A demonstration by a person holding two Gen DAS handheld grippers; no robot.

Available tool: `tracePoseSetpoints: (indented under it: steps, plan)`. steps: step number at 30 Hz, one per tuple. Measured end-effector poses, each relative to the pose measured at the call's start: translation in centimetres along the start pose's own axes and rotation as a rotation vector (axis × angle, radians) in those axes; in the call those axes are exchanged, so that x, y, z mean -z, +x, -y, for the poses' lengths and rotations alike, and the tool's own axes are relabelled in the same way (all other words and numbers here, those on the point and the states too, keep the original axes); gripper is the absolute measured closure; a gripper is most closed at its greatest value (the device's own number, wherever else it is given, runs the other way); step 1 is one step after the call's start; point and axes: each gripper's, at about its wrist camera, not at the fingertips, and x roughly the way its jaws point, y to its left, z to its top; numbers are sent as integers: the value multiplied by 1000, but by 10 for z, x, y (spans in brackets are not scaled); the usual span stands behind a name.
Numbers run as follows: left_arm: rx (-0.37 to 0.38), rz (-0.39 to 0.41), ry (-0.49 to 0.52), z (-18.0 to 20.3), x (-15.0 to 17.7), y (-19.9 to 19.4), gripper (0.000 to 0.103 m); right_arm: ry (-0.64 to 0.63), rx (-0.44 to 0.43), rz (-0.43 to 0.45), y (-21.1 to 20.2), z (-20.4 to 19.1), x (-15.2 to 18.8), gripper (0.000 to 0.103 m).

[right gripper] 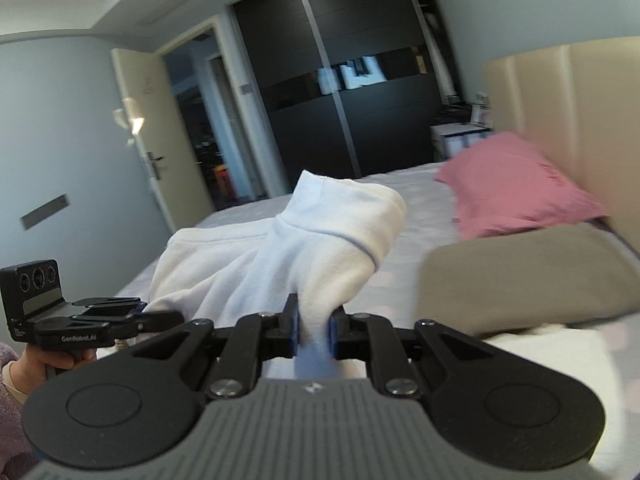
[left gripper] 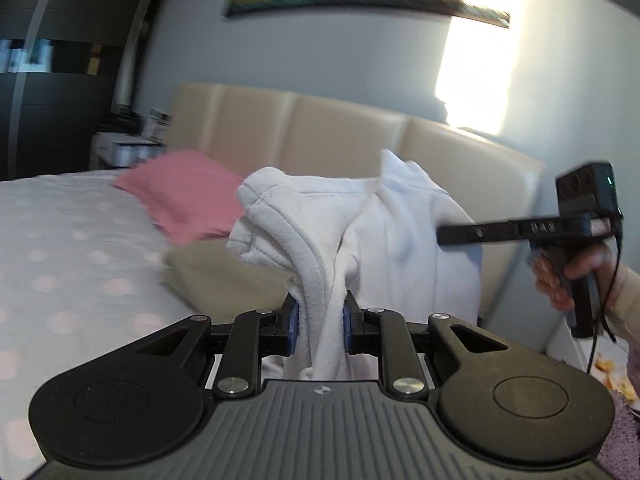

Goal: Fold clothes
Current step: 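Carry the folded garment with both grippers toward the khaki cushion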

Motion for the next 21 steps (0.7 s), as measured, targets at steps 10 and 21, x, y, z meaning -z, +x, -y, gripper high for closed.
tracePoseSetpoints:
  steps: [10,21]
  plan:
    - [175,-124,30,60,11,114,85,34,180,-67,-47,104,-8,88]
    - [101,-239,38,23,21,207,85,91,202,-148,25,191,8,87]
